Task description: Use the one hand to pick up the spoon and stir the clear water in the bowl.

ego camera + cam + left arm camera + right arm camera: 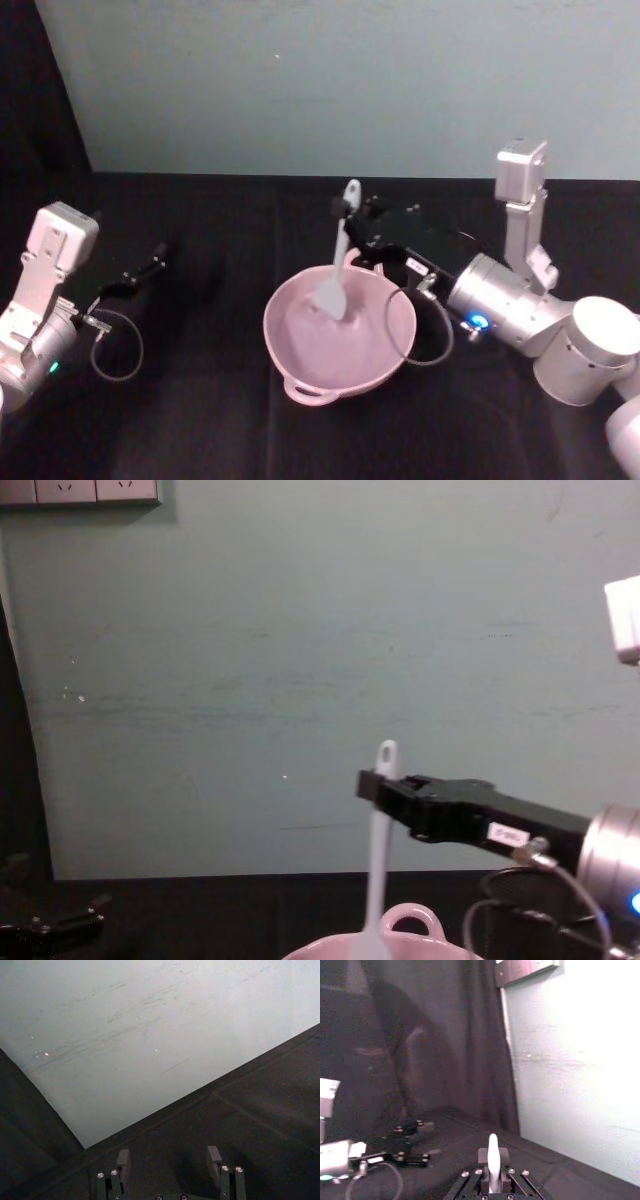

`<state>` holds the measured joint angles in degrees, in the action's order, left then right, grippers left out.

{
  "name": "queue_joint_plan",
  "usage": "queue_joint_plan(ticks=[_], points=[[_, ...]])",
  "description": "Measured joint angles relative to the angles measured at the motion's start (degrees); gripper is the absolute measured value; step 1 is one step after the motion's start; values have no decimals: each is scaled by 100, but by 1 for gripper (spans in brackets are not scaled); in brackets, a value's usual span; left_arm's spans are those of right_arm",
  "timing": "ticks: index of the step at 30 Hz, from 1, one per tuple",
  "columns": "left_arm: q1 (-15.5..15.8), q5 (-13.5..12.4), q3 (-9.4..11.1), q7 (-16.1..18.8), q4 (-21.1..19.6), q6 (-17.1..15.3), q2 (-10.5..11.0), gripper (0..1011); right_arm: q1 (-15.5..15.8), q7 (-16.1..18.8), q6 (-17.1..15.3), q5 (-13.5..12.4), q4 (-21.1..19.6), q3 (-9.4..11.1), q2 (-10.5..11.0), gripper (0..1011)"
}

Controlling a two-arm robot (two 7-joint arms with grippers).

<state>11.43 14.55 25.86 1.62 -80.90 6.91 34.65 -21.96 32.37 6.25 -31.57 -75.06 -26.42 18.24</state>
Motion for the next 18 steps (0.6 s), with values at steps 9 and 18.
queue_joint_plan(ticks=[9,18], points=[[0,0,0,0,0,0,0,1005,157,-199,23,197,-267,216,297,123],[0,-1,0,0,0,0,0,1005,370,-210,-81,389,-683,196,471,123]])
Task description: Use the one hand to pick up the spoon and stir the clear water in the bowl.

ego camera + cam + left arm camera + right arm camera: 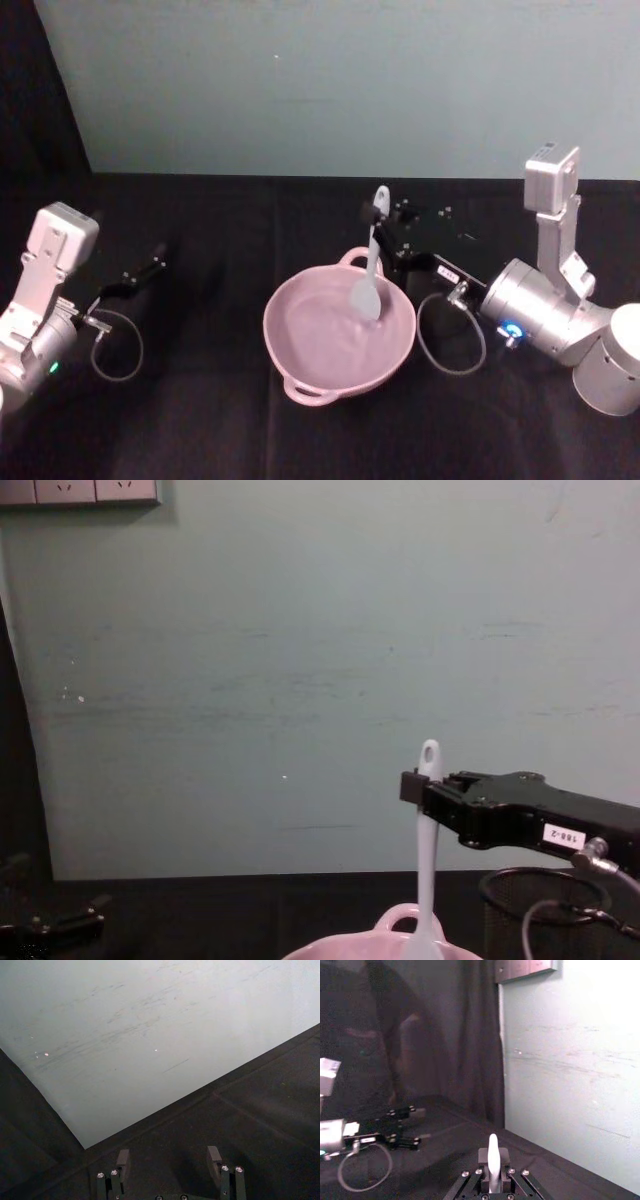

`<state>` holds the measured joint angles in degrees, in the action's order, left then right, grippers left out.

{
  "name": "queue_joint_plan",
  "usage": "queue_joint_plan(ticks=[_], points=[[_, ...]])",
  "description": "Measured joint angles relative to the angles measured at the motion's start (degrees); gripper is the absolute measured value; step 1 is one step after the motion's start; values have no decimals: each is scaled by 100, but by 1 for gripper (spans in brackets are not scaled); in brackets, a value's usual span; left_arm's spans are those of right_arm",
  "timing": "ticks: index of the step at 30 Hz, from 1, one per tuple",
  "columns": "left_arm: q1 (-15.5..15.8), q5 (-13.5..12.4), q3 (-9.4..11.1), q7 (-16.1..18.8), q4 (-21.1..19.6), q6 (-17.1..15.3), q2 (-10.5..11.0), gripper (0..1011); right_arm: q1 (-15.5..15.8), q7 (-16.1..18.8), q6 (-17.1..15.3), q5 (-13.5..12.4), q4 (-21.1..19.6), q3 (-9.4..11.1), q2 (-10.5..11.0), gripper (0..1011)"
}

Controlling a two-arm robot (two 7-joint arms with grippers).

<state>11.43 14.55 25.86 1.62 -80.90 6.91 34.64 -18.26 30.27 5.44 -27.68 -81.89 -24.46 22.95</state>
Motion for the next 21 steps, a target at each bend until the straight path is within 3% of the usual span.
queue_joint_plan(ticks=[11,21], points=[[0,0,0,0,0,0,0,1005,182,170,-60,37,-425,-218,7,123],[0,0,0,0,0,0,0,1005,-20,366,-18,-127,-166,-433,-268,123]])
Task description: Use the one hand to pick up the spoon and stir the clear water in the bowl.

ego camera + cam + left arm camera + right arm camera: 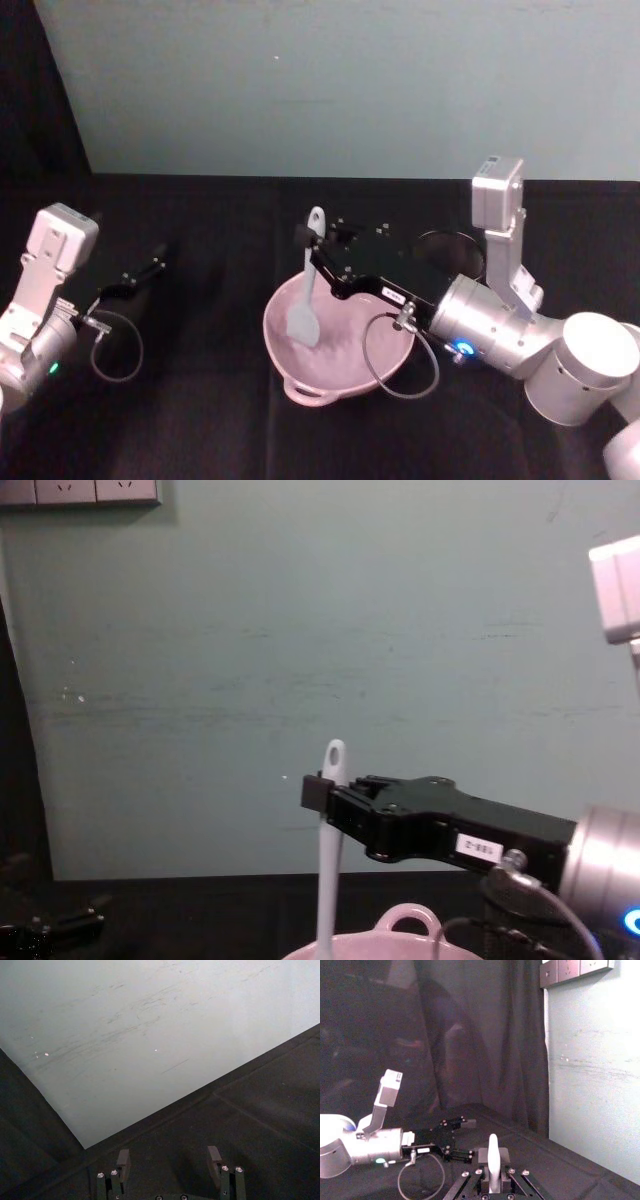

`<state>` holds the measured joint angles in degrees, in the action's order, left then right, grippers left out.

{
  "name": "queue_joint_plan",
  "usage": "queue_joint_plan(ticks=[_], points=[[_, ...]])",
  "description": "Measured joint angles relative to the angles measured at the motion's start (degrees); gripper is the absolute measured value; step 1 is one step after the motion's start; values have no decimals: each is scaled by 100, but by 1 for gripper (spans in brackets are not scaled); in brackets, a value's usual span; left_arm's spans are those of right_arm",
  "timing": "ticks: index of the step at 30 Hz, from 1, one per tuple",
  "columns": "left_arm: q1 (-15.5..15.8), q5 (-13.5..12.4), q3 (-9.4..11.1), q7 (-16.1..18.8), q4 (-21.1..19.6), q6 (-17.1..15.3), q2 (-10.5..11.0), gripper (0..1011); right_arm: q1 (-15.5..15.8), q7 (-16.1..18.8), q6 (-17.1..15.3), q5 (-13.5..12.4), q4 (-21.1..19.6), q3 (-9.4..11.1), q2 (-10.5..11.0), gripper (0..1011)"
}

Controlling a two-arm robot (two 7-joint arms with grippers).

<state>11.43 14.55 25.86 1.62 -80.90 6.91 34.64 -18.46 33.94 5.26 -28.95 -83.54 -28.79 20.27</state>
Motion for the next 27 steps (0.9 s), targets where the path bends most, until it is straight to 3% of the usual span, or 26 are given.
queue_joint_plan(ticks=[7,13,19,27], points=[[0,0,0,0,0,0,0,1005,-309,66,84,-132,518,-26,-233,123],[0,0,0,0,0,0,0,1005,-421,32,121,-218,809,97,-265,123],[0,0,0,0,0,0,0,1005,-372,-130,136,-238,843,290,-133,123],[0,0,0,0,0,0,0,1005,-170,-306,137,-133,534,478,113,123]])
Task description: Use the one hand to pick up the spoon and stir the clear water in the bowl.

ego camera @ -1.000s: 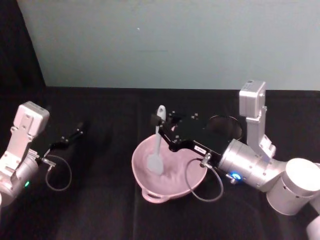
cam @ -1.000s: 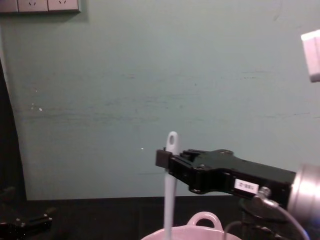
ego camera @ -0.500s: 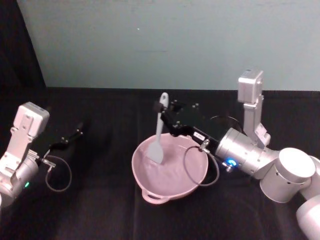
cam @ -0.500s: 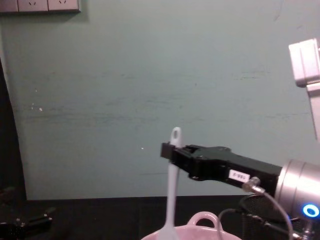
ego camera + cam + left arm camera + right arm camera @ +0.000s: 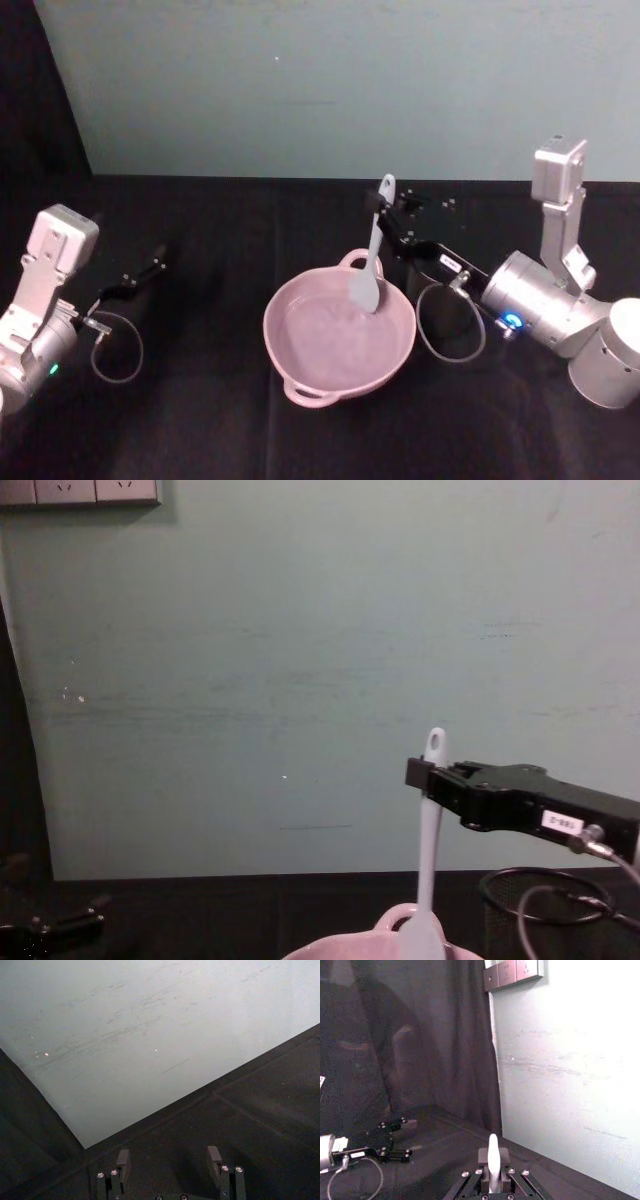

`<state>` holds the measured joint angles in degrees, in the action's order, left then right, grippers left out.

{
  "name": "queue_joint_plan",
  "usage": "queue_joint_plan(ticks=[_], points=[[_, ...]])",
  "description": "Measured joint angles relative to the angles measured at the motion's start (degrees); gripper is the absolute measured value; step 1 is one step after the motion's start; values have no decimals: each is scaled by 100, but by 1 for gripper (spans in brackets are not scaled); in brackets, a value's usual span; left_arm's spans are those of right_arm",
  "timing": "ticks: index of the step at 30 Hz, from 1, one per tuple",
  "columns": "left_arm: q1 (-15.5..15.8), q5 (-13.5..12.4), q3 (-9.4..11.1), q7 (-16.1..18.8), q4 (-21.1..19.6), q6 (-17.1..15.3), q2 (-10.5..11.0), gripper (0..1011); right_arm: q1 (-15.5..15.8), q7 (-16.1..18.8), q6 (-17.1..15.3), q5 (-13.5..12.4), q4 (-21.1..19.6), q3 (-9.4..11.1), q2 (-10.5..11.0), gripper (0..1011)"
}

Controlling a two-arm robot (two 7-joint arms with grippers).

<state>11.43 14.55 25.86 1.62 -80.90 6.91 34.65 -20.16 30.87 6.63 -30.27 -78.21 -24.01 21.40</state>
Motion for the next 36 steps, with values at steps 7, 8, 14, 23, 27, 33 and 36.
queue_joint_plan(ticks=[7,8,14,23,27,33,36], points=[[0,0,0,0,0,0,0,1005,211,-44,-74,105,-335,49,164,123],[0,0,0,0,0,0,0,1005,234,-44,-84,117,-379,41,177,123],[0,0,0,0,0,0,0,1005,364,7,-147,192,-642,-99,193,123],[0,0,0,0,0,0,0,1005,406,162,-159,181,-727,-384,-5,123],[0,0,0,0,0,0,0,1005,346,189,-121,155,-636,-459,-113,123],[0,0,0,0,0,0,0,1005,182,218,-49,74,-378,-473,-265,123],[0,0,0,0,0,0,0,1005,90,247,-29,-15,-161,-434,-333,123]])
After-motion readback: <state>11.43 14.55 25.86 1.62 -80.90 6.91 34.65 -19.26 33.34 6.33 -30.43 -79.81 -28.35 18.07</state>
